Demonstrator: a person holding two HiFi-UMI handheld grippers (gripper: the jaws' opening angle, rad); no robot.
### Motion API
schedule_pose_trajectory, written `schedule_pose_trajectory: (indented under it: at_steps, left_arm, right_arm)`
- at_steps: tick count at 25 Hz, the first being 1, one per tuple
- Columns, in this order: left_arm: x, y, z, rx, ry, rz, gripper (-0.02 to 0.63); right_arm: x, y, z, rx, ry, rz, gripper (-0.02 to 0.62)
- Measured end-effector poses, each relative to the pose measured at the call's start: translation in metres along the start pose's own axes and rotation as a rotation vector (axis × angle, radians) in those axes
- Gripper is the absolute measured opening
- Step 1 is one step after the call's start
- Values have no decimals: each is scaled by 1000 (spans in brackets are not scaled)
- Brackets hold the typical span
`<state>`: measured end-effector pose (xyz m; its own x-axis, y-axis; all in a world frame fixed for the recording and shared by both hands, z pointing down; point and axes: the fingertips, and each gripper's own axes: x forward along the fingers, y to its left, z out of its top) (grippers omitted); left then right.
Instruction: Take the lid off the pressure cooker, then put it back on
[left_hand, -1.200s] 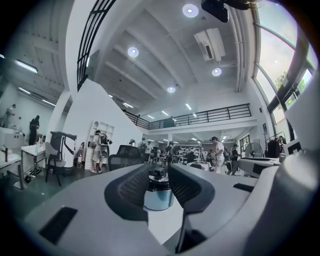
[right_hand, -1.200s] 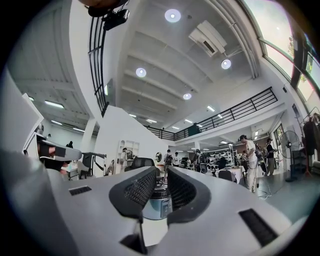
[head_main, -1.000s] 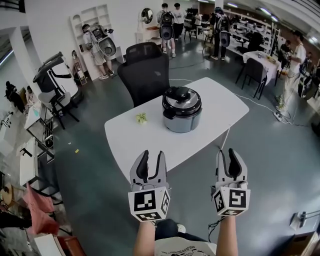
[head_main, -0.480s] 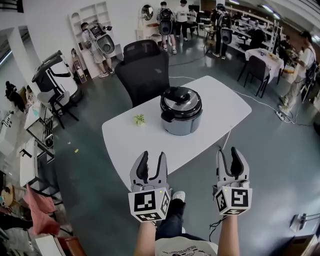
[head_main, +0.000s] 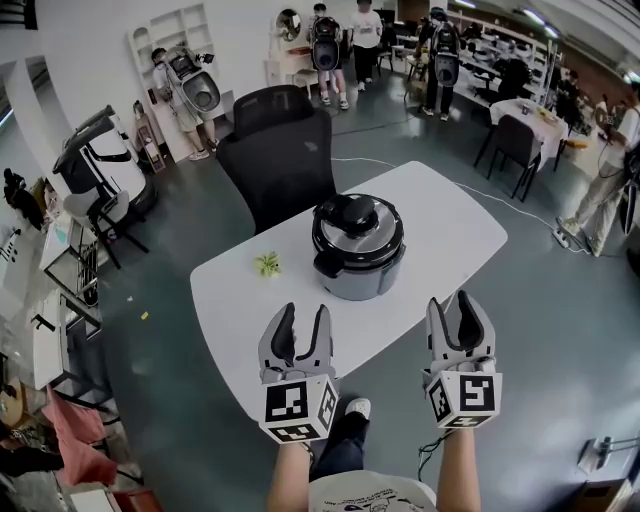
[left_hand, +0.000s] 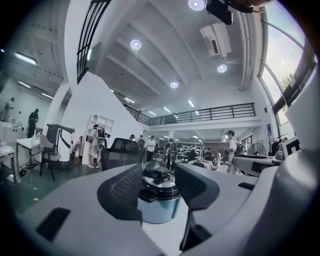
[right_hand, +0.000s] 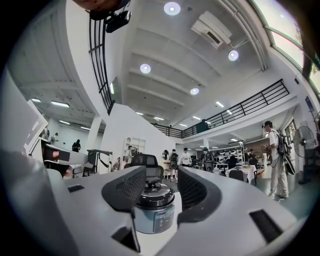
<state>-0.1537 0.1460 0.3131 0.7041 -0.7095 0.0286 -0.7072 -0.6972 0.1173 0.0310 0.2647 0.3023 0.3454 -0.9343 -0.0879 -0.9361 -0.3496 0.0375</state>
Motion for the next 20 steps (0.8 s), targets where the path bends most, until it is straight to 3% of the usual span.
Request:
schedule_pose_trajectory:
  at_steps: [12,20]
  left_arm:
    - [146,44,12,-13,18,1,199]
    - [185,81,4,-53,55,38,199]
  right_arm:
    - [159,-15,-3,-18,4,46,219]
    - [221,-7,-11,-28,24,90,225]
